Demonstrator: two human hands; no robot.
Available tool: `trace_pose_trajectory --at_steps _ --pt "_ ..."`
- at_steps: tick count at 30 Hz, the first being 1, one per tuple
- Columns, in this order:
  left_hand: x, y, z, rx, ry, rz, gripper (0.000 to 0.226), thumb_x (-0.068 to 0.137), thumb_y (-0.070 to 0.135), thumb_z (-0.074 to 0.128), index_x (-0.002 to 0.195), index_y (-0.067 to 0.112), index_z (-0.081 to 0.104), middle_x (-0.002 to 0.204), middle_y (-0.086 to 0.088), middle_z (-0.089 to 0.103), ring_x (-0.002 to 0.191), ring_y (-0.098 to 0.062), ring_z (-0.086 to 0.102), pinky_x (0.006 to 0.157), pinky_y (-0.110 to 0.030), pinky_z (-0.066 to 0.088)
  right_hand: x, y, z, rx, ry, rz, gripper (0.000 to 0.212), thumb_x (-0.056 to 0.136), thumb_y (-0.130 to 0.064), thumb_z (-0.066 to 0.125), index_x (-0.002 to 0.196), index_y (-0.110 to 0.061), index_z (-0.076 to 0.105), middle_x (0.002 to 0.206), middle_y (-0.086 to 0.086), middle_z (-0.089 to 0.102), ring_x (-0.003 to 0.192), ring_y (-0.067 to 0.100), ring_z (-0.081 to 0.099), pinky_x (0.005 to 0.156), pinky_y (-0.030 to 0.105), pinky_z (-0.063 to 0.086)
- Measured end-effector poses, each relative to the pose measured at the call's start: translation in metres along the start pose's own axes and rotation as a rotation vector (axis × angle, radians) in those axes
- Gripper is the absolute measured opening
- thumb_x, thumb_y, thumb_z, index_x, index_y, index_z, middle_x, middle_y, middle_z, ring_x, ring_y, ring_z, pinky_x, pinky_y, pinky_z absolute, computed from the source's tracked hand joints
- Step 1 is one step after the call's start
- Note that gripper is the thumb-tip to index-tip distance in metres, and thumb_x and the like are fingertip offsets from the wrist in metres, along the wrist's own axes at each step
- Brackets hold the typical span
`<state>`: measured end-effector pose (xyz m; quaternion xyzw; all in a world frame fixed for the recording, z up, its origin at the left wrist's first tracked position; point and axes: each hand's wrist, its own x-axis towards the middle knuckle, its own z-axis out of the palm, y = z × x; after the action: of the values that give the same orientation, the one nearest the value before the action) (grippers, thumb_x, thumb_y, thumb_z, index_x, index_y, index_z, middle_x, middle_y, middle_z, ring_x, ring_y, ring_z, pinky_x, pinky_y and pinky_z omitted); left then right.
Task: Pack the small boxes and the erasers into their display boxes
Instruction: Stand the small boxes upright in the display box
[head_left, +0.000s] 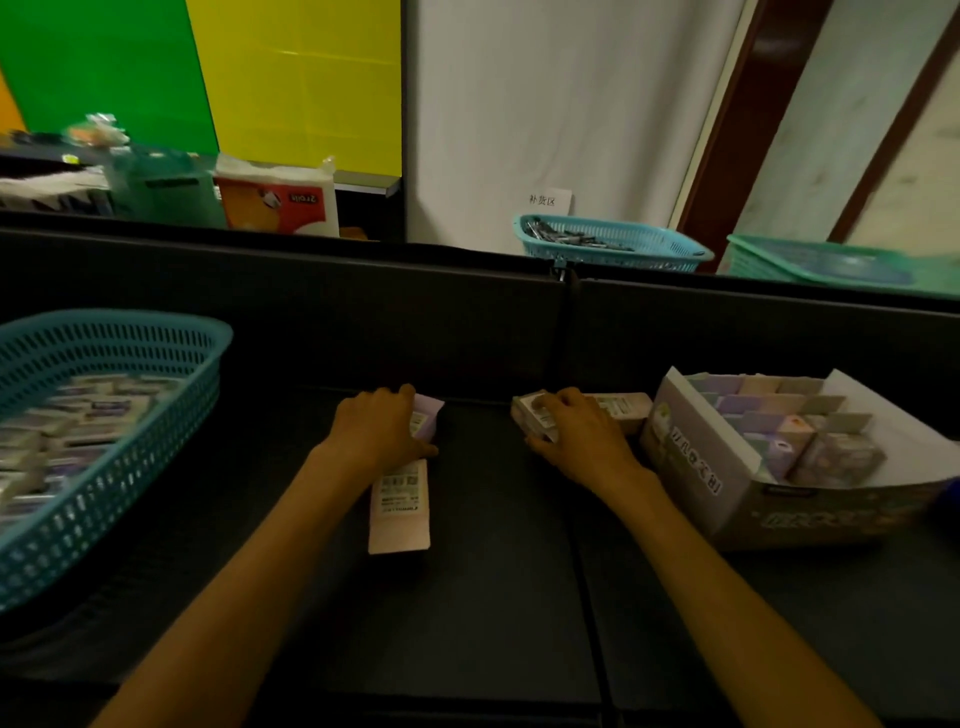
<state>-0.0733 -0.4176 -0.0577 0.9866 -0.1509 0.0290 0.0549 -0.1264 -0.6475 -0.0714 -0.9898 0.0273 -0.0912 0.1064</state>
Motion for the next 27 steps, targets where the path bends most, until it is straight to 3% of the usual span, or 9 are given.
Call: trace_pose_trajectory --at_steps 9,16,19,24,27 --pt "0.003 -0.005 -0.003 -0.048 0.051 0.016 0.078 0.076 0.044 0.071 0.138 0.022 0.030 0.129 -0.008 0.051 0.112 -0.026 0.054 0.089 -0.037 0.046 -0.003 0.012 0.009 0.205 -0.011 0.063 0.059 0.089 -0.031 0.064 0.140 -0.027 0.036 0.138 0.008 0.037 0.125 0.027 0.043 0.101 0.035 0.037" --pt "-0.002 -0.010 -0.018 -0.196 0.170 0.067 0.072 0.080 0.054 0.061 0.136 0.019 0.034 0.126 -0.008 0.053 0.106 -0.024 0.056 0.087 -0.037 0.047 -0.007 0.012 -0.007 0.315 0.220 -0.096 0.042 0.082 -0.028 0.070 0.120 -0.018 0.057 0.128 -0.001 0.046 0.112 0.014 0.049 0.092 0.025 0.043" --pt "-0.008 -0.006 -0.024 -0.346 0.227 0.125 0.061 0.084 0.048 0.059 0.134 0.020 0.038 0.122 -0.008 0.056 0.099 -0.020 0.058 0.079 -0.030 0.047 -0.012 0.008 -0.024 0.352 0.301 -0.183 0.035 0.083 -0.033 0.068 0.114 -0.021 0.058 0.113 -0.002 0.059 0.098 0.009 0.057 0.086 0.028 0.052" --pt "-0.018 0.011 -0.040 -0.576 0.267 0.272 0.052 0.086 0.034 0.062 0.132 0.020 0.041 0.115 -0.004 0.059 0.092 -0.011 0.059 0.076 -0.025 0.050 -0.025 0.008 -0.057 0.426 0.401 -0.243 0.033 0.085 -0.036 0.067 0.111 -0.018 0.060 0.108 -0.002 0.065 0.095 0.001 0.061 0.081 0.014 0.051" --pt "-0.022 0.029 -0.049 -0.683 0.298 0.349 0.049 0.085 0.030 0.063 0.128 0.021 0.043 0.104 0.006 0.056 0.084 -0.003 0.057 0.068 -0.016 0.047 -0.036 0.011 -0.077 0.534 0.478 -0.224 0.035 0.083 -0.038 0.068 0.109 -0.015 0.063 0.107 -0.001 0.068 0.095 0.004 0.065 0.079 0.021 0.055"
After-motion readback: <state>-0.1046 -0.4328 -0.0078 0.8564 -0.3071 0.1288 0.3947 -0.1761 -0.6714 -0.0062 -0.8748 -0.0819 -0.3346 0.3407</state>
